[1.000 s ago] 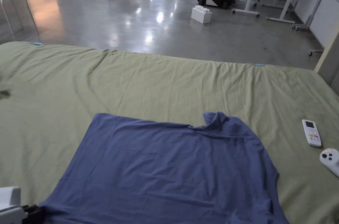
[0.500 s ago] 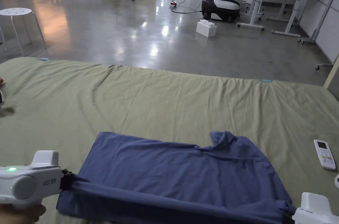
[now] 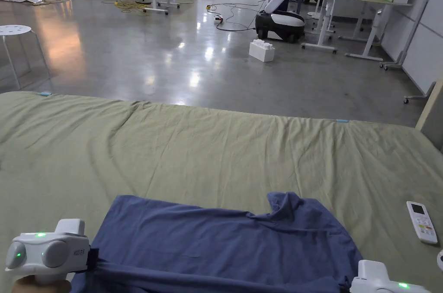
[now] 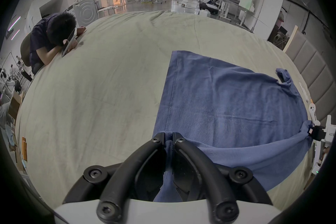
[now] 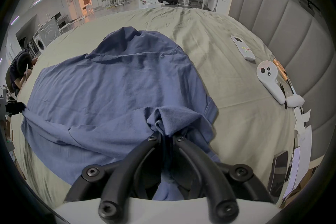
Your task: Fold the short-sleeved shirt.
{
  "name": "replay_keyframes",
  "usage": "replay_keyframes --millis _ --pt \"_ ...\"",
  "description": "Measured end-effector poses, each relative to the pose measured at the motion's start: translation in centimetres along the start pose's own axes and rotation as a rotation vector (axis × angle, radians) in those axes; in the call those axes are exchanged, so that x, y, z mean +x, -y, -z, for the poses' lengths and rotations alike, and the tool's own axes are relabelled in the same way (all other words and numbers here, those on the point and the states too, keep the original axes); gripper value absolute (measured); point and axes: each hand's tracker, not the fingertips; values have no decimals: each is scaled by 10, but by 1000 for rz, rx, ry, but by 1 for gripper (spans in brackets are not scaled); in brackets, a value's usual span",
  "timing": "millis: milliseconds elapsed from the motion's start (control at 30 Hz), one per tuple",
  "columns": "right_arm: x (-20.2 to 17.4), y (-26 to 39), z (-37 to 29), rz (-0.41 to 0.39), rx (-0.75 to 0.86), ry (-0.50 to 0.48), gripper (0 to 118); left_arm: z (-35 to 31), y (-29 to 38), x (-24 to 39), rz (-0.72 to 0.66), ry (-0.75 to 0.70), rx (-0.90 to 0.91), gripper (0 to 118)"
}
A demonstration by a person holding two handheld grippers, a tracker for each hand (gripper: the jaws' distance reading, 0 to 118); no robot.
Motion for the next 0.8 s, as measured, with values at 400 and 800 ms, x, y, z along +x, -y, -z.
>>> replay_keyframes --millis 400,800 --pt "-10 15 -87 -13 421 15 82 -88 23 12 6 93 287 54" --pt "-56 56 -184 17 833 15 7 -202 85 54 141 45 707 7"
